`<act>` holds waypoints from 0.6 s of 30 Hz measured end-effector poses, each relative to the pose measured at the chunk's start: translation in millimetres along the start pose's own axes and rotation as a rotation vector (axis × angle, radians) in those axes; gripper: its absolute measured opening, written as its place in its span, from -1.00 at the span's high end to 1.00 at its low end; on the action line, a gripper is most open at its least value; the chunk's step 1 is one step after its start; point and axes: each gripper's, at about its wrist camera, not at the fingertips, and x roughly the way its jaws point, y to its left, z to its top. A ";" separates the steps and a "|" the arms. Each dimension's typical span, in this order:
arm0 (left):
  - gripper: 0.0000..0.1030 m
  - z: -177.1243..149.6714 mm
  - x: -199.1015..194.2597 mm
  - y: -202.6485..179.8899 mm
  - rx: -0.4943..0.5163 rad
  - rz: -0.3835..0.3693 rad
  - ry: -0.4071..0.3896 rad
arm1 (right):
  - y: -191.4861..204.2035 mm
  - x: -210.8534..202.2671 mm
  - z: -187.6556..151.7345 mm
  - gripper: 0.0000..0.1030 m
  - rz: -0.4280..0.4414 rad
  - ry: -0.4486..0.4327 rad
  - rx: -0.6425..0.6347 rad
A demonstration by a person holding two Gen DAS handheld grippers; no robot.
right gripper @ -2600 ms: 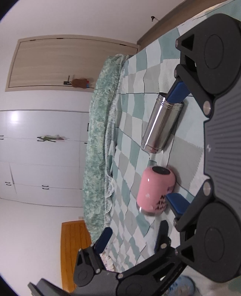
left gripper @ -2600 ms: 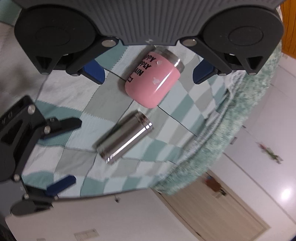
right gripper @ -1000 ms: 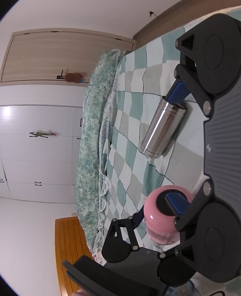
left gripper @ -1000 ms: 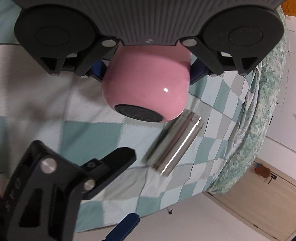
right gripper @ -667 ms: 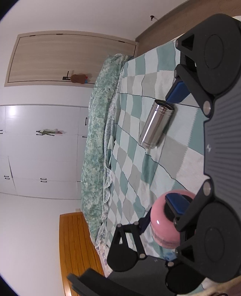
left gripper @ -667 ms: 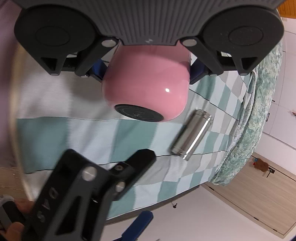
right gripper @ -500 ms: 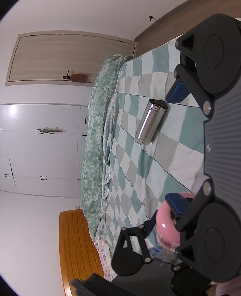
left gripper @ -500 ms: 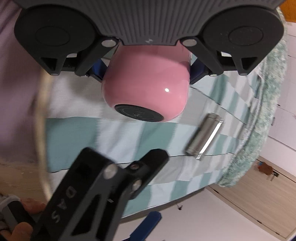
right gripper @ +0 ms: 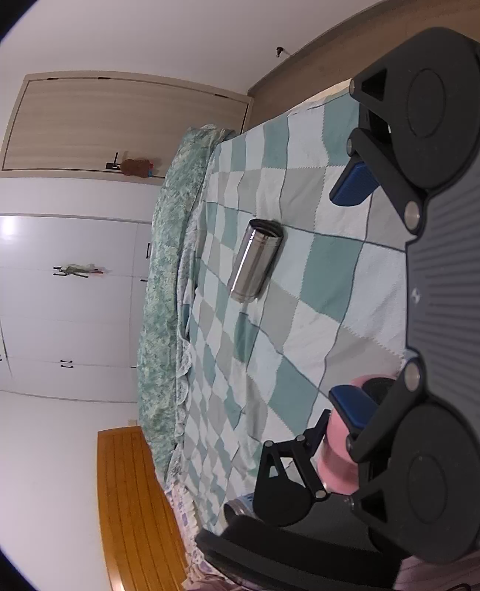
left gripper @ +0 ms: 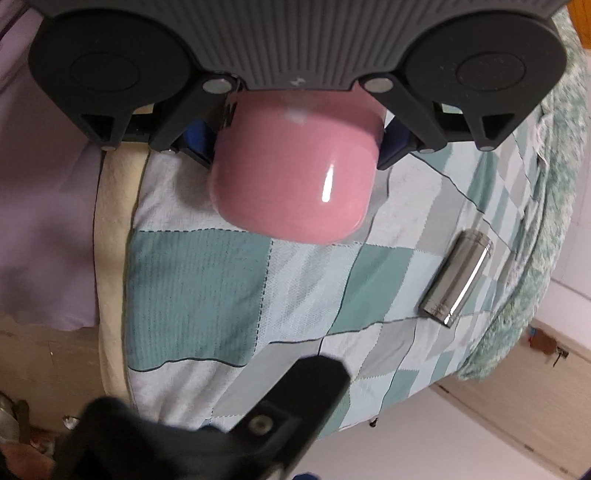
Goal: Flip cup upright
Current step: 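Grasp the pink cup with the right tool while the left tool releases it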
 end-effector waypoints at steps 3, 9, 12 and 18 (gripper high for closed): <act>-1.00 -4.8 -11.4 -3.0 -0.017 0.033 -0.041 | 1.6 -4.0 -0.9 -1.00 -0.002 0.004 -0.008; -1.00 -31.8 -57.5 12.6 -0.224 0.097 -0.179 | 14.7 -12.0 4.5 -1.00 0.042 0.003 -0.048; -1.00 -52.0 -80.1 18.3 -0.366 0.106 -0.233 | 29.7 -13.8 9.0 -1.00 0.082 0.013 -0.105; -1.00 -105.7 -109.8 18.4 -0.692 0.180 -0.267 | 68.1 1.6 15.7 -1.00 0.185 0.087 -0.263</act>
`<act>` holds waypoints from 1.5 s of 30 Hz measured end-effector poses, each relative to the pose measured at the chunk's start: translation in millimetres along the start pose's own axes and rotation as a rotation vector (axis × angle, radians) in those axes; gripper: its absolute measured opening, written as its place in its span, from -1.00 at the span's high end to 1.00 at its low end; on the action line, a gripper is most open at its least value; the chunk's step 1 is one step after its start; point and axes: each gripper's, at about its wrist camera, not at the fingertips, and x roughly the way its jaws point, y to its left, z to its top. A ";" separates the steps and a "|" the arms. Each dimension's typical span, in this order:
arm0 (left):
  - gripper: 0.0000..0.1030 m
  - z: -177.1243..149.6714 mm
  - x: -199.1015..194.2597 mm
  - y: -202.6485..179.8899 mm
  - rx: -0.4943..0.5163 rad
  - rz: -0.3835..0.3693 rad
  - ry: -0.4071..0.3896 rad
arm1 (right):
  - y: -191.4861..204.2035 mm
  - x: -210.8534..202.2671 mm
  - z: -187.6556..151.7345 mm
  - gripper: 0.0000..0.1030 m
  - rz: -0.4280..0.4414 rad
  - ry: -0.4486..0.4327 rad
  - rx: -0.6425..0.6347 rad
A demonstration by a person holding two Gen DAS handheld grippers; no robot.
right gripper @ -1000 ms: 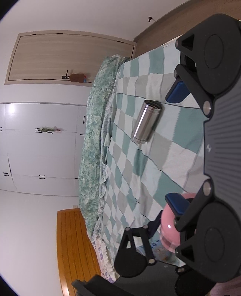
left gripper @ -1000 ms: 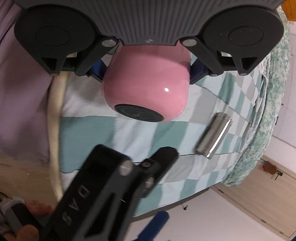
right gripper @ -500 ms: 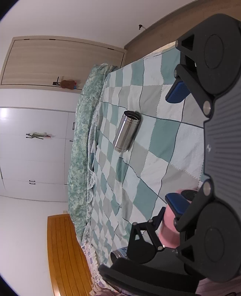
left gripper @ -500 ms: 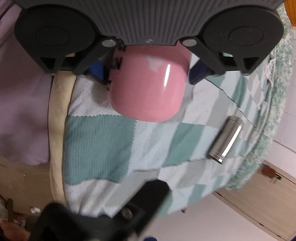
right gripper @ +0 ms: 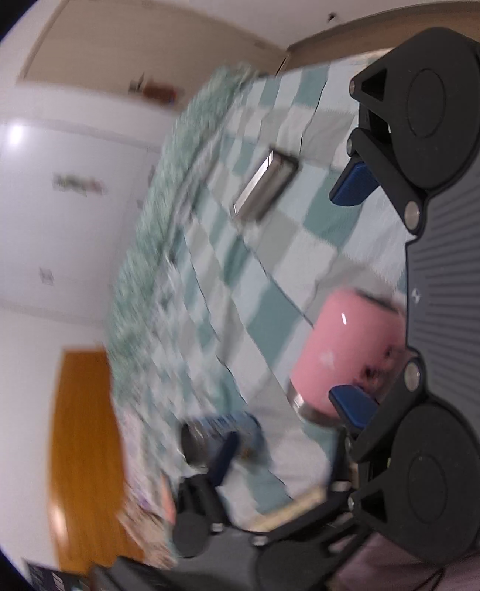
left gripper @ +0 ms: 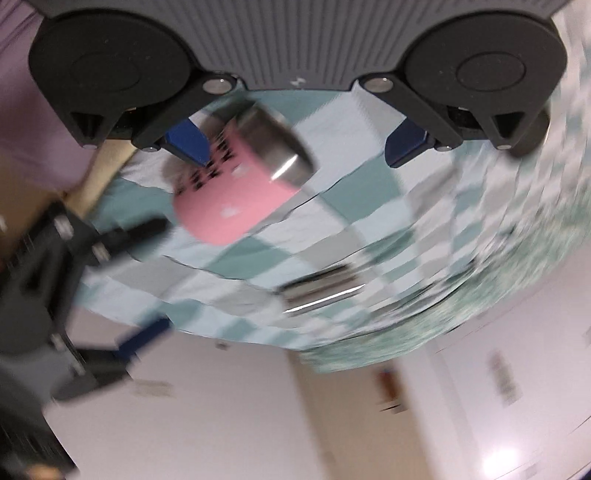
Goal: Flip cup upright
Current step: 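Grasp the pink cup with the right tool while the left tool releases it, then rotate the held pink cup rim-up with the right tool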
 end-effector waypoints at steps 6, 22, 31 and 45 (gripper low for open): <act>-1.00 -31.1 -20.0 27.6 -0.214 0.090 -0.020 | 34.0 35.5 19.4 -1.00 0.070 0.135 -0.270; -1.00 -52.8 6.1 39.8 -0.324 0.127 -0.025 | 73.0 103.2 40.5 -1.00 0.162 0.372 -0.656; -1.00 -55.9 15.8 41.7 -0.303 0.108 -0.015 | 79.6 126.8 40.2 -0.81 0.233 0.449 -0.672; -1.00 -64.4 17.5 64.8 -0.290 0.089 -0.028 | 40.2 158.6 65.4 -0.78 0.109 0.677 -0.044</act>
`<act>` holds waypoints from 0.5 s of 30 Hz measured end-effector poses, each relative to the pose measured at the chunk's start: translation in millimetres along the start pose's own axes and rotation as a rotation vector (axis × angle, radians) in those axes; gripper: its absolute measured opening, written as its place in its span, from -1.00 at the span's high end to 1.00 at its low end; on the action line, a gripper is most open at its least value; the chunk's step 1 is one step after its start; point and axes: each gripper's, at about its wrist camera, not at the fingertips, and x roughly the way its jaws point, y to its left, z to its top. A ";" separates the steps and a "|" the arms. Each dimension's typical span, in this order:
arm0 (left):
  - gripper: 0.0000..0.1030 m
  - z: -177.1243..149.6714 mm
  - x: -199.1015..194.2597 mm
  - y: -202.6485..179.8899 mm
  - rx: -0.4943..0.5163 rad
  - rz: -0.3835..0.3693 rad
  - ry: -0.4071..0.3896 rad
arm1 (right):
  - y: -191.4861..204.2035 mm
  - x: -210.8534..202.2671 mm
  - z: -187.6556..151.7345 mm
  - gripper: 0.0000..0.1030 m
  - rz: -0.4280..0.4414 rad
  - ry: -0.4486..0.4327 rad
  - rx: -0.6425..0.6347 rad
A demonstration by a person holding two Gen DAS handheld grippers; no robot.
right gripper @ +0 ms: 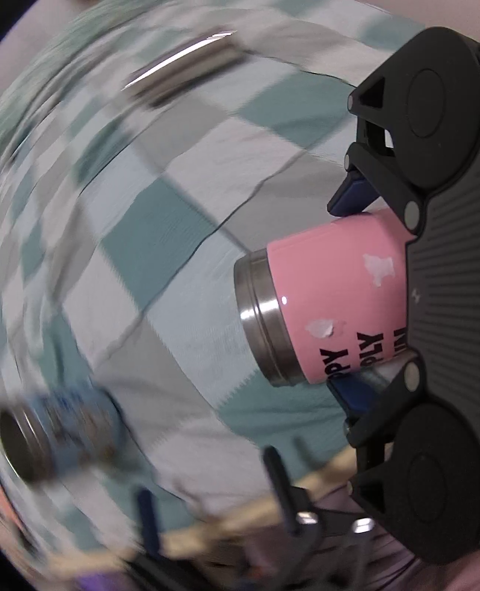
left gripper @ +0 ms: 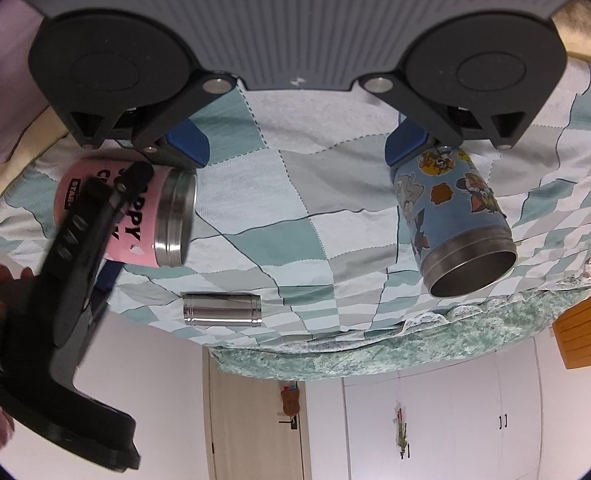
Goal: Flip cup upright
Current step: 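Rotate the held pink cup rim-up with the right tool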
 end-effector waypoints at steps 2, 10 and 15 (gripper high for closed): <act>-1.00 0.8 2.3 2.6 0.007 -0.013 -0.003 | -15.3 -0.1 -1.8 -0.77 0.035 0.004 0.169; -1.00 3.3 11.8 10.8 0.021 -0.054 -0.006 | -57.1 1.8 -35.1 -0.74 0.167 -0.029 0.730; -1.00 3.7 17.0 14.0 0.026 -0.067 -0.004 | -56.6 2.7 -41.5 -0.74 0.165 -0.041 0.825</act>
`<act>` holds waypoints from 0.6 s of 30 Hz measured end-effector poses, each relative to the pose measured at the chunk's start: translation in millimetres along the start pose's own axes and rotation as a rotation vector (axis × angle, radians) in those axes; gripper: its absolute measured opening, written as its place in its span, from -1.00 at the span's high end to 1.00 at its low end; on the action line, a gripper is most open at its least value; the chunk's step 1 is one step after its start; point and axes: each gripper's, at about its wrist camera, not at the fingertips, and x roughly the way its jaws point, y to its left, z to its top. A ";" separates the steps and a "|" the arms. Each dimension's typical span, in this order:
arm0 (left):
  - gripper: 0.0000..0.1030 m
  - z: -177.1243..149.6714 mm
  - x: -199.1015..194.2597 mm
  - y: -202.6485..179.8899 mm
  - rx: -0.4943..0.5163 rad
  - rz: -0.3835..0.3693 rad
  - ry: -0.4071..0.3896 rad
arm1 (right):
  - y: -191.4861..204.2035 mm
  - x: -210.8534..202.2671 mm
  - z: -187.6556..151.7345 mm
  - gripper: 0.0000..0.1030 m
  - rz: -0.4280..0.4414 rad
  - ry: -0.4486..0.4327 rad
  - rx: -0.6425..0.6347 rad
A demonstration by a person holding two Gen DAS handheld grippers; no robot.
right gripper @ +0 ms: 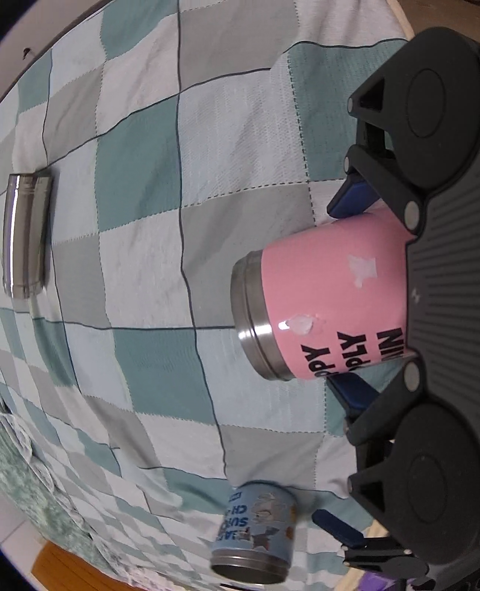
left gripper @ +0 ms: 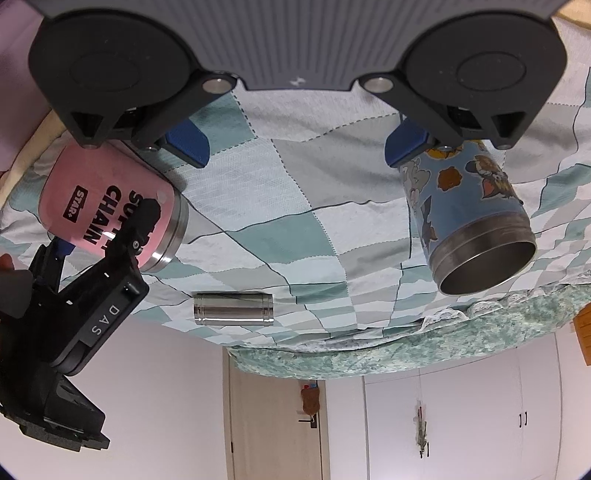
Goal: Flip cup upright
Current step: 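Rotate the held pink cup rim-up with the right tool, then lower the pink cup upright beside the blue tumbler and open the right tool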
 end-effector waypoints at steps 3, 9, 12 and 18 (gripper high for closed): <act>-1.00 0.8 2.5 1.6 0.000 -0.001 0.001 | 4.4 1.0 1.1 -0.75 -0.006 0.005 -0.011; -1.00 0.4 1.5 3.2 -0.003 -0.005 -0.003 | 17.2 -1.2 6.9 -0.90 -0.051 -0.024 -0.131; -1.00 0.6 0.4 3.5 -0.007 -0.009 -0.008 | 22.4 1.0 10.1 -0.95 -0.034 -0.030 -0.169; -1.00 0.8 0.5 2.5 -0.005 0.000 -0.003 | 25.1 11.7 15.4 -0.88 -0.052 -0.020 -0.212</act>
